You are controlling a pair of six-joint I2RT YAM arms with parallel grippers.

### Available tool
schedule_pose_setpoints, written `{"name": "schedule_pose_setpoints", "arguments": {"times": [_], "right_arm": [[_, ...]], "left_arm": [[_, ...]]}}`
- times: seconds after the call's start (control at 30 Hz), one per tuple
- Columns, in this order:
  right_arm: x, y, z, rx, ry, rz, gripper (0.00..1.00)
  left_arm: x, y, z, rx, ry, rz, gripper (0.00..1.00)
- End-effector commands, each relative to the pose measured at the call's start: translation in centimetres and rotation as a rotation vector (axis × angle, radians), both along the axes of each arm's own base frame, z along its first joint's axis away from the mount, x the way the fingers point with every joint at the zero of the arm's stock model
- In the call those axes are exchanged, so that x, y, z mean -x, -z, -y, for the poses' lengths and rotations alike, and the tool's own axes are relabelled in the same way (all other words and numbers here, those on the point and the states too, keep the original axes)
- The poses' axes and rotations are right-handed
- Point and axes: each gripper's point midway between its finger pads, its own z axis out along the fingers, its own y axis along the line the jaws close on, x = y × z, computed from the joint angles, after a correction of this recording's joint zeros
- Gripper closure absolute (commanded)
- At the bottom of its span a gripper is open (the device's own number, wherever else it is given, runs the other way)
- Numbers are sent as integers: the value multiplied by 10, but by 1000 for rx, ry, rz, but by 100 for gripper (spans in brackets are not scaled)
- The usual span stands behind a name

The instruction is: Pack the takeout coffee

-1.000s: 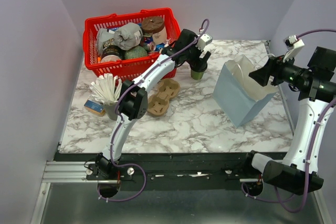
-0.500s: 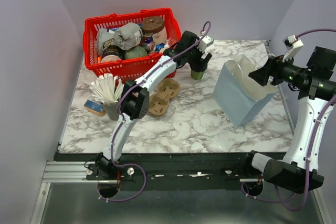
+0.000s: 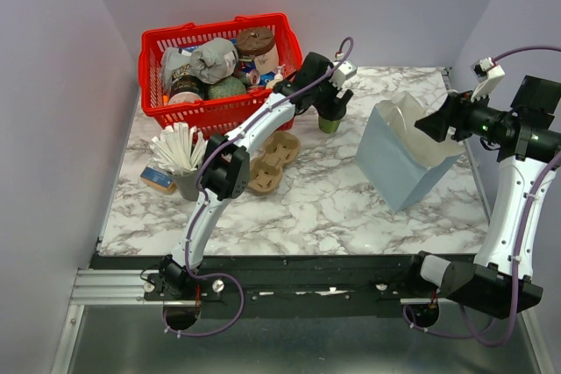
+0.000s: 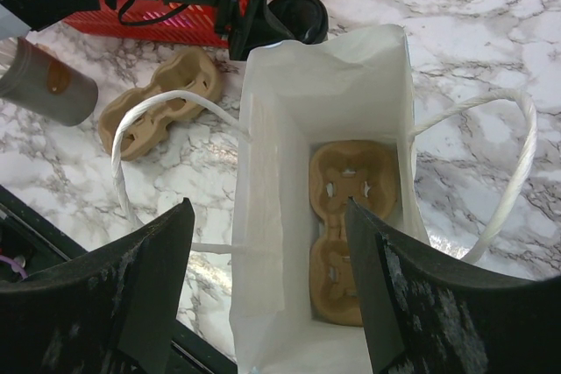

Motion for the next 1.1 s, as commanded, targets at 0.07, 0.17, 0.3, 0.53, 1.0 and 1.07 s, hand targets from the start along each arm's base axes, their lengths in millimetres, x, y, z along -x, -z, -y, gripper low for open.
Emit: {"name": "schedule_pose_setpoints", "arguments": {"times": [0.07, 0.17, 0.3, 0.53, 1.0, 1.07], "right_arm": [[-3, -10, -2, 12, -22, 40, 22], [-2, -10, -2, 12, -22, 40, 22], [-1, -10, -2, 14, -21, 41, 22], [0, -10, -3, 15, -19, 44, 22], [-2, -16, -2, 12, -2, 59, 22], [-4, -21, -2, 10, -3, 68, 22]], "left_arm": [[-5, 39, -17, -59, -23, -74, 8], [-2, 45, -19, -80, -16, -82, 9], [-2, 44, -20, -86, -18, -78, 13], [-7, 25, -16, -44, -16, -41, 22], [22, -61, -6, 90, 59, 33, 29], [29, -65, -7, 86, 70, 39, 30]]}}
